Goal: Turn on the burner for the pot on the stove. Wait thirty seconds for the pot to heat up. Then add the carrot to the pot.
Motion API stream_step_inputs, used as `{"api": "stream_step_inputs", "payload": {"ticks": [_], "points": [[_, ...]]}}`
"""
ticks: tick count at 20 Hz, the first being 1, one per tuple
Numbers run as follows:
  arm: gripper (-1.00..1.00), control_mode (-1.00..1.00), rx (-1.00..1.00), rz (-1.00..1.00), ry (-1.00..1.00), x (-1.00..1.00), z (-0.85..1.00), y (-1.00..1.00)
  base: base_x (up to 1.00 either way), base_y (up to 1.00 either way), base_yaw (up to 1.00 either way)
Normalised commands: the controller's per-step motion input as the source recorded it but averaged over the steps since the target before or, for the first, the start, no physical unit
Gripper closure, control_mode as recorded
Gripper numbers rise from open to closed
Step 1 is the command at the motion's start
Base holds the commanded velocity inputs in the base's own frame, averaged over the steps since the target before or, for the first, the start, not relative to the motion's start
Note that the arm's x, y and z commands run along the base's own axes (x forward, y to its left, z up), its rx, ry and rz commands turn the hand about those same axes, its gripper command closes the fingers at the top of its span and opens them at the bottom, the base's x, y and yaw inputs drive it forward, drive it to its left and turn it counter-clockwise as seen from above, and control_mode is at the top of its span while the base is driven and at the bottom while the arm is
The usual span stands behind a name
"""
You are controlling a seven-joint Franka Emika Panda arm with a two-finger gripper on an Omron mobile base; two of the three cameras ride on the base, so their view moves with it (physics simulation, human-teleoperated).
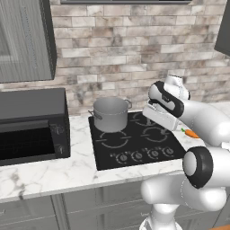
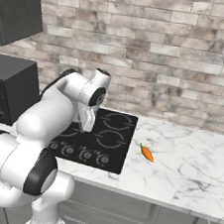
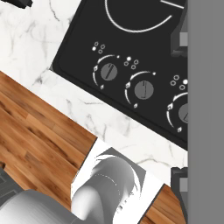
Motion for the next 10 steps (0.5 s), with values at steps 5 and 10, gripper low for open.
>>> {"api": "stream_step_inputs", "payload": {"ticks": [5,10], "points": [[-1.0,-1.0,0.0,0.0,0.0,0.0,0.0,0.0,0.0,0.0,0.0],[-1.0,-1.0,0.0,0.0,0.0,0.0,0.0,0.0,0.0,0.0,0.0]]}}
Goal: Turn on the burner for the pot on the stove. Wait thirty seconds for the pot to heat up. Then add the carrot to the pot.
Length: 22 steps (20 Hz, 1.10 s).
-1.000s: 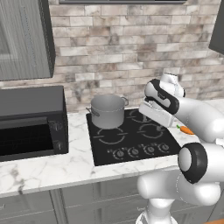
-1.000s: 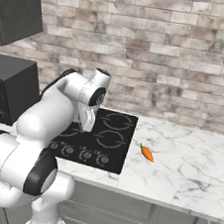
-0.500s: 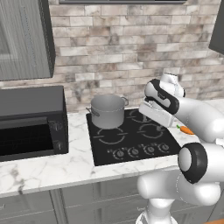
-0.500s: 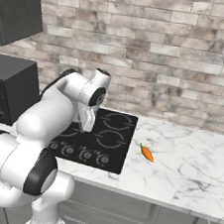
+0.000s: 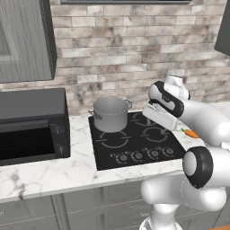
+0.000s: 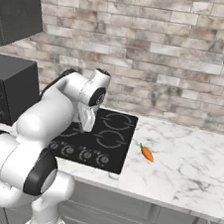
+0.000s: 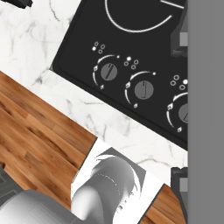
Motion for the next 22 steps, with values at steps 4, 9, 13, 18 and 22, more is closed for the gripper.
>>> {"api": "stream_step_inputs", "payload": {"ticks": [4,9,13,18,22], "points": [[-1.0,-1.0,0.0,0.0,0.0,0.0,0.0,0.0,0.0,0.0,0.0],[-1.0,-1.0,0.0,0.0,0.0,0.0,0.0,0.0,0.0,0.0,0.0],[-1.0,-1.0,0.0,0.0,0.0,0.0,0.0,0.0,0.0,0.0,0.0],[-1.0,-1.0,0.0,0.0,0.0,0.0,0.0,0.0,0.0,0.0,0.0],[-1.0,-1.0,0.0,0.0,0.0,0.0,0.0,0.0,0.0,0.0,0.0]]}}
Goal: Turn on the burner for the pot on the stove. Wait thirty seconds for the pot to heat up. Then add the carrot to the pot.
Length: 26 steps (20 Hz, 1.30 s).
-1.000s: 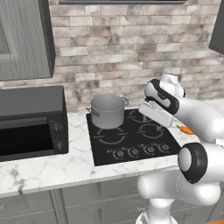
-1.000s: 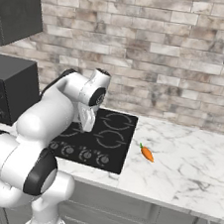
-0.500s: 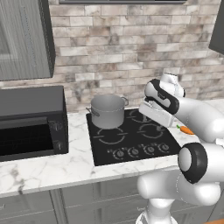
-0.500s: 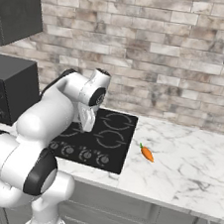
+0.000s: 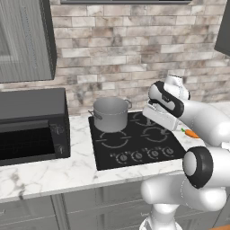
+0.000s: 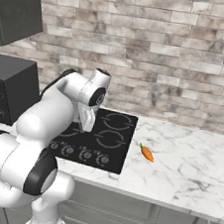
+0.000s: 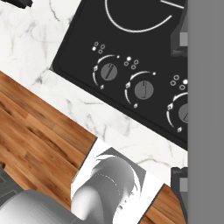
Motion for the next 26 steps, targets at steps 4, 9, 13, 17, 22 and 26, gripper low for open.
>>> {"api": "stream_step_inputs", "payload": {"ticks": [4,9,13,17,22,26], "points": [[-1.0,-1.0,0.0,0.0,0.0,0.0,0.0,0.0,0.0,0.0,0.0],[-1.0,-1.0,0.0,0.0,0.0,0.0,0.0,0.0,0.0,0.0,0.0],[-1.0,-1.0,0.0,0.0,0.0,0.0,0.0,0.0,0.0,0.0,0.0],[-1.0,-1.0,0.0,0.0,0.0,0.0,0.0,0.0,0.0,0.0,0.0],[-1.0,-1.0,0.0,0.0,0.0,0.0,0.0,0.0,0.0,0.0,0.0],[-1.0,-1.0,0.0,0.0,0.0,0.0,0.0,0.0,0.0,0.0,0.0]]}}
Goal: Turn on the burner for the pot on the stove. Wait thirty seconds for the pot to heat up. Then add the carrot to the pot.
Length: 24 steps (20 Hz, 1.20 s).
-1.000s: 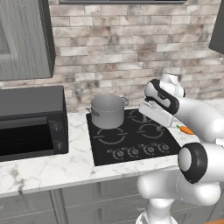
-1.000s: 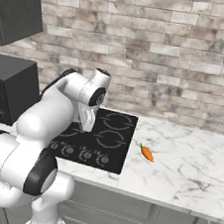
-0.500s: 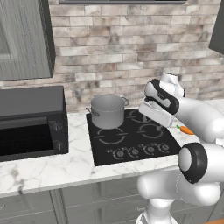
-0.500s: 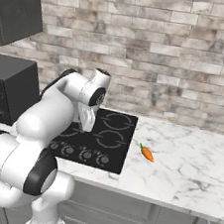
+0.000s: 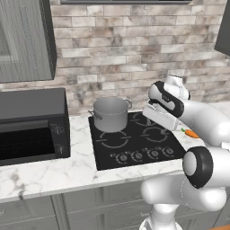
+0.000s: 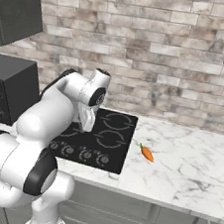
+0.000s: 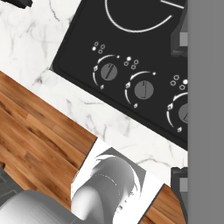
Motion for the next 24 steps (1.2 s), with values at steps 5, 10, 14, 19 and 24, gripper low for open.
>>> {"api": "stream_step_inputs", "payload": {"ticks": [5,10,14,19,24], "points": [[-1.0,-1.0,0.0,0.0,0.0,0.0,0.0,0.0,0.0,0.0,0.0],[-1.0,-1.0,0.0,0.0,0.0,0.0,0.0,0.0,0.0,0.0,0.0],[-1.0,-1.0,0.0,0.0,0.0,0.0,0.0,0.0,0.0,0.0,0.0],[-1.0,-1.0,0.0,0.0,0.0,0.0,0.0,0.0,0.0,0.0,0.0],[-1.0,-1.0,0.0,0.0,0.0,0.0,0.0,0.0,0.0,0.0,0.0]]}}
